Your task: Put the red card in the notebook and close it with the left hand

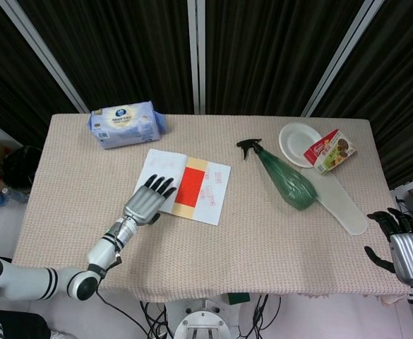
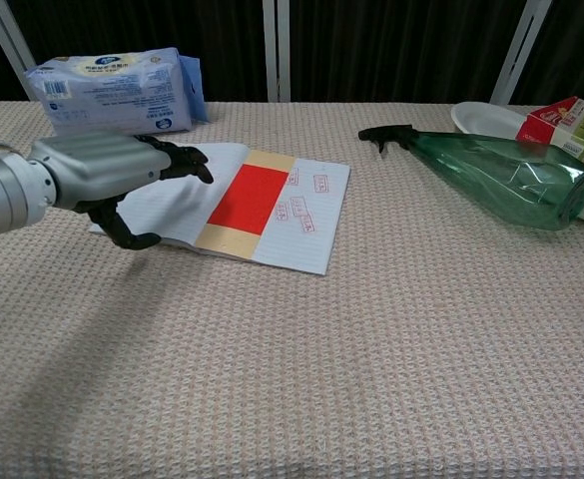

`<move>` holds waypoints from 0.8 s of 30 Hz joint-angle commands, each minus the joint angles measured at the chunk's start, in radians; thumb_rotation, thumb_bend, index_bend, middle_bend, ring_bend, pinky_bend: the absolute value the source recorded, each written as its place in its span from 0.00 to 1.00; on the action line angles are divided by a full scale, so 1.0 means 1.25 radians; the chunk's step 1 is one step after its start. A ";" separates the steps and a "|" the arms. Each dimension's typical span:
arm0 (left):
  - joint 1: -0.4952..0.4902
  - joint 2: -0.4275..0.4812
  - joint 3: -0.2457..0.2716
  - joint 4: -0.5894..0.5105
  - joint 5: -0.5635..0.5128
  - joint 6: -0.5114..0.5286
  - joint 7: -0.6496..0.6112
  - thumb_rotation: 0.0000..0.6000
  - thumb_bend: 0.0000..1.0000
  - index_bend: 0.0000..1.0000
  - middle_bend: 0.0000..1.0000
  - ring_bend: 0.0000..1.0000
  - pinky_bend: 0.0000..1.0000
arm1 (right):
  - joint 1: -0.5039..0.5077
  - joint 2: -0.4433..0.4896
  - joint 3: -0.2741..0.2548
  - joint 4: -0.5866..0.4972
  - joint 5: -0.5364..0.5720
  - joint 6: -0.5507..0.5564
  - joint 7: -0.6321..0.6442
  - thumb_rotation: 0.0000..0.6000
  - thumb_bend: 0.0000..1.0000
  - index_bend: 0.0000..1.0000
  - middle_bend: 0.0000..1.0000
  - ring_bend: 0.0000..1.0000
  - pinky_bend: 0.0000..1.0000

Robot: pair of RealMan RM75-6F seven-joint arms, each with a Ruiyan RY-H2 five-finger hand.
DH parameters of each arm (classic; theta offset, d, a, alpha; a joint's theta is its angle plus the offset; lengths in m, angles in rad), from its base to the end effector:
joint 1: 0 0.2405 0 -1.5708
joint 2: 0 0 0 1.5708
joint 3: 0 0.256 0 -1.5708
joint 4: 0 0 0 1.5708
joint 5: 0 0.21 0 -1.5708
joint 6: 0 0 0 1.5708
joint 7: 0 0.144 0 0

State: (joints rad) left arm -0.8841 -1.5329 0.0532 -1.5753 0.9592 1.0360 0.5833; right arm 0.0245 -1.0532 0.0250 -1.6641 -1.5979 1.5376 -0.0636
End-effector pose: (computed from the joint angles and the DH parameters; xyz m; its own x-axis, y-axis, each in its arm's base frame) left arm -0.1467 0.3149 -0.0356 0.6880 0.2677 0.6745 0.6981 -0.4981 -0.5144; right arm -0.3018 -0.1566 0.1730 0.4696 0.0051 0.8829 -0.8816 -0.0515 0.4692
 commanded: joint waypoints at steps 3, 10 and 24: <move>0.017 -0.057 -0.008 0.081 0.009 -0.001 0.013 1.00 0.27 0.10 0.00 0.00 0.05 | -0.001 0.001 0.000 0.001 0.001 0.002 0.002 1.00 0.17 0.28 0.24 0.14 0.22; 0.032 -0.077 -0.022 0.120 0.013 -0.012 0.017 1.00 0.26 0.09 0.00 0.00 0.05 | -0.003 0.002 0.000 0.004 0.003 0.005 0.007 1.00 0.17 0.28 0.24 0.14 0.22; 0.085 -0.159 -0.060 0.283 0.136 0.018 -0.130 1.00 0.21 0.09 0.00 0.00 0.05 | -0.006 0.003 -0.001 -0.001 0.003 0.010 0.001 1.00 0.17 0.28 0.24 0.14 0.22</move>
State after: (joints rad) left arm -0.7871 -1.7162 -0.0127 -1.2422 1.1135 1.0617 0.4432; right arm 0.0169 -1.0495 0.0234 -1.6647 -1.5944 1.5494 -0.0628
